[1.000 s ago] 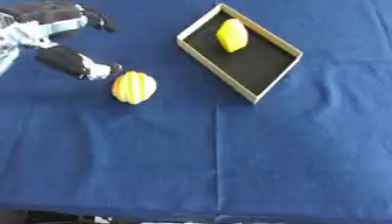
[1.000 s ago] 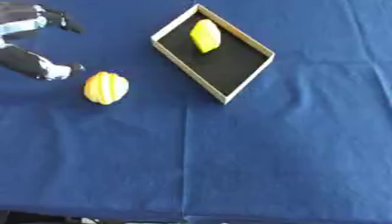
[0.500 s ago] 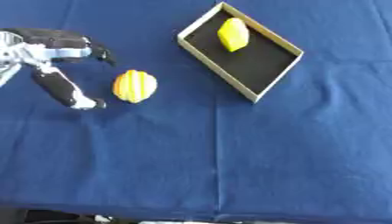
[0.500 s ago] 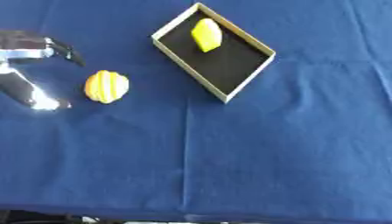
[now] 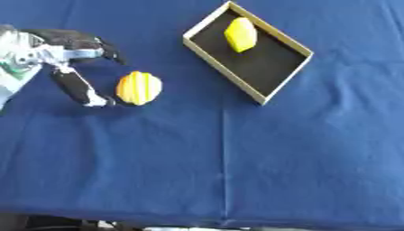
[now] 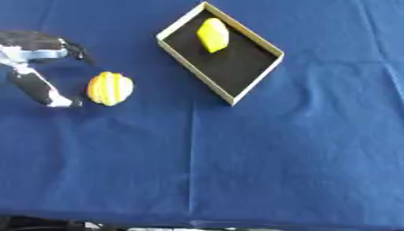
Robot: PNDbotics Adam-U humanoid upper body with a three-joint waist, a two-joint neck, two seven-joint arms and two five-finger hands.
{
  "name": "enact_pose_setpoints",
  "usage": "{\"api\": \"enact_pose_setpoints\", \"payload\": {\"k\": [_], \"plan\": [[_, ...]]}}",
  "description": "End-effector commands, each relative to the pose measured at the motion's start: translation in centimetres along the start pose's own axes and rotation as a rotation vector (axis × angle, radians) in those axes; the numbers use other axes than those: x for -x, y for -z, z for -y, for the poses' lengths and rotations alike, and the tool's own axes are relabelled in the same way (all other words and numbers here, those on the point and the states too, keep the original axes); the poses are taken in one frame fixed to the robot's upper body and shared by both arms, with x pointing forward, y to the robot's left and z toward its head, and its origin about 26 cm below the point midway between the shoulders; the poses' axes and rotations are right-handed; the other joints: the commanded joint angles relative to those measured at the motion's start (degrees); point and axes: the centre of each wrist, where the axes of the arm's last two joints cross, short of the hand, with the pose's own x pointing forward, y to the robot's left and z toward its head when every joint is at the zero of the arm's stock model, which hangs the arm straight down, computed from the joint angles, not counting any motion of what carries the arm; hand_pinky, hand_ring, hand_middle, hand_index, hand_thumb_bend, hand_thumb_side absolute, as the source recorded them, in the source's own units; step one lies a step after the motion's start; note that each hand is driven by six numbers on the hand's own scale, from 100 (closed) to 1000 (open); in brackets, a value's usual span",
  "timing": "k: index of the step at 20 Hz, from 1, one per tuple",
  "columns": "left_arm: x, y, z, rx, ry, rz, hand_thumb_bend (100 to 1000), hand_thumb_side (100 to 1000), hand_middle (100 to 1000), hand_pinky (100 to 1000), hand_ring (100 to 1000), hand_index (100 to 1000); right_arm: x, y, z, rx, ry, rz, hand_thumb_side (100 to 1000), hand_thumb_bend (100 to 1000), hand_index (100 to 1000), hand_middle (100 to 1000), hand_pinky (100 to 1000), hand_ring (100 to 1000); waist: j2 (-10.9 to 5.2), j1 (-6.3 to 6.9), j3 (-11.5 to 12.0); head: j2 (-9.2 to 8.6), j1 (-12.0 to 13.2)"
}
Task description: Pick up objects on the table and place them in the box.
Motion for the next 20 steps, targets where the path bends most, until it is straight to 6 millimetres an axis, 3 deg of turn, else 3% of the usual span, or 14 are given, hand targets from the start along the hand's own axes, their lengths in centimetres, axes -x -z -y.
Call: {"api": "enact_pose_setpoints", "payload": {"k": [1,7,10,12,15,20], "plan": [[0.2,0.4,-0.7,-0.024,0.007,-0.004,389,320,859,953,913,925,-0.6,0.5,0.2,0.000,0.000,0.026,826,100,781,725,821,830,-0.94,0.05,-0.1,0.04,0.3],[0.3,1.8,0.0,-0.035,-0.015,-0.007,312,297,814,925,876,887,-0.6,0.5,0.1,0.002,0.003,0.020,829,100,781,725,821,831,-0.77,0.14,-0.4,-0.20,0.4],[0.5,2.1,0.4,-0.055,-0.017,-0.021,233,240,762,900,834,835,-0.6,0.4,0.1,0.002,0.003,0.019,829,100,781,725,821,831,-0.74,0.13,-0.6,-0.20,0.4],[0.4,1.7,0.1,-0.100,-0.009,-0.040,110,143,692,868,778,763,-0.6,0.4,0.1,0.001,0.001,0.019,829,100,781,725,822,831,-0.76,0.10,-0.6,-0.10,0.4],[-0.4,0.3,-1.4,-0.197,0.021,-0.053,100,100,688,851,763,757,-0.5,0.4,0.2,0.000,-0.001,0.018,829,100,781,725,822,831,-0.85,0.05,-0.5,0.01,0.3],[-3.5,-3.3,-6.2,-0.406,0.080,-0.007,100,100,683,844,749,753,-0.5,0.4,0.3,-0.004,-0.005,0.019,827,100,782,726,822,830,-1.18,-0.09,0.1,0.07,0.2]]}}
